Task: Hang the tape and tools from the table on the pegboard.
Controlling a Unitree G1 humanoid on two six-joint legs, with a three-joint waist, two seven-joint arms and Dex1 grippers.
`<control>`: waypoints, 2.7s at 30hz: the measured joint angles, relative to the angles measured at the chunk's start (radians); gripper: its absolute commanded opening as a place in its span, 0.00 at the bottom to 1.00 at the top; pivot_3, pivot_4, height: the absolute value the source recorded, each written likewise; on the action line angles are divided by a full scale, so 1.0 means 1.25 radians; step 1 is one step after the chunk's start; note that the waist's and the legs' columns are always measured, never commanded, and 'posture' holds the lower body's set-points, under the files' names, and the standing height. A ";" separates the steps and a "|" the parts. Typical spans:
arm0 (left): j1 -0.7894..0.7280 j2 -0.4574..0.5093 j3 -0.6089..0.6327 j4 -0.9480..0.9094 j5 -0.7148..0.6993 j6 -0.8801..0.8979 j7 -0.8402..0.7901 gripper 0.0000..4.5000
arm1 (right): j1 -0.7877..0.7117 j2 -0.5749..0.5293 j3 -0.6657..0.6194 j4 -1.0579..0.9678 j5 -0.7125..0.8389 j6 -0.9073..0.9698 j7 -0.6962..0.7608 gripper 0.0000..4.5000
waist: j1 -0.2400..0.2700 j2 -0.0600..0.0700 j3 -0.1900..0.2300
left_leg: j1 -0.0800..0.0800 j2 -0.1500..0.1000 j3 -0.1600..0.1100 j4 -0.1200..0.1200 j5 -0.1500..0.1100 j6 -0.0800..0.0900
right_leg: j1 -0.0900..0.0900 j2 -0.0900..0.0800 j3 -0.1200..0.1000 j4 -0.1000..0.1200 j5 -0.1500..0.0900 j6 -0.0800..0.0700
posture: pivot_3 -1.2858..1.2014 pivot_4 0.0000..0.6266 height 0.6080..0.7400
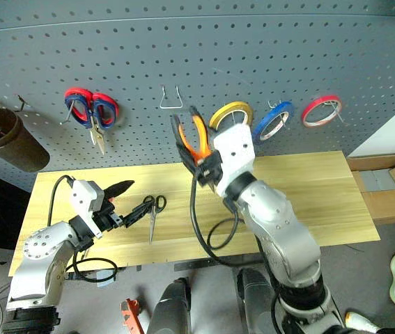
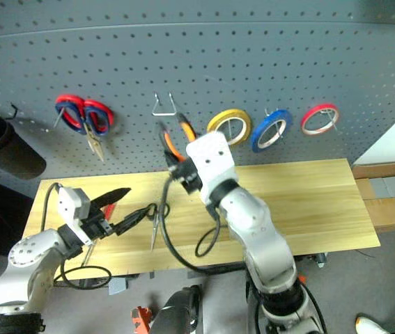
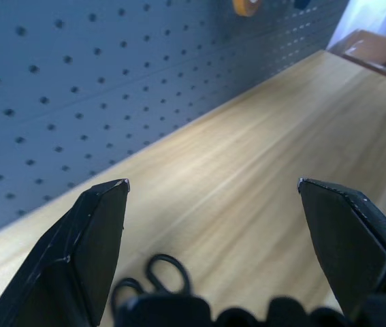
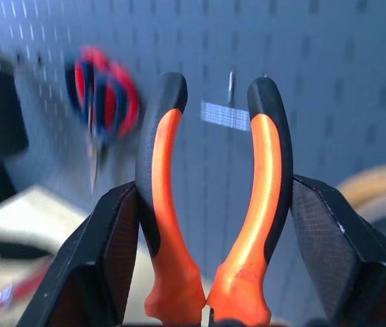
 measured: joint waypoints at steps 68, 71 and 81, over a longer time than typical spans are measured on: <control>-0.110 -0.060 0.007 -0.059 0.001 0.025 0.113 0.95 | -0.480 0.038 -0.061 1.029 -0.086 -1.007 -0.136 0.63 | 0.003 0.000 0.000 | -0.002 0.000 0.007 -0.001 0.000 -0.001 | -0.008 -0.001 0.001 0.001 0.000 -0.001 | 0.53 0.50 1.00; -0.117 -0.065 0.001 -0.059 0.002 0.025 0.113 0.95 | -0.448 0.034 -0.061 1.029 -0.104 -1.006 -0.145 0.63 | 0.003 0.000 0.000 | -0.002 0.000 0.007 -0.001 0.000 -0.001 | -0.008 -0.001 0.001 0.001 0.000 -0.001 | 0.53 0.50 1.00; -0.126 -0.065 0.000 -0.059 0.004 0.025 0.110 0.95 | -0.404 0.029 -0.062 1.006 -0.127 -0.962 -0.173 0.71 | 0.001 0.000 0.000 | -0.002 0.000 0.008 -0.001 0.000 -0.001 | -0.008 -0.001 0.001 0.001 0.000 -0.001 | 0.53 0.51 1.00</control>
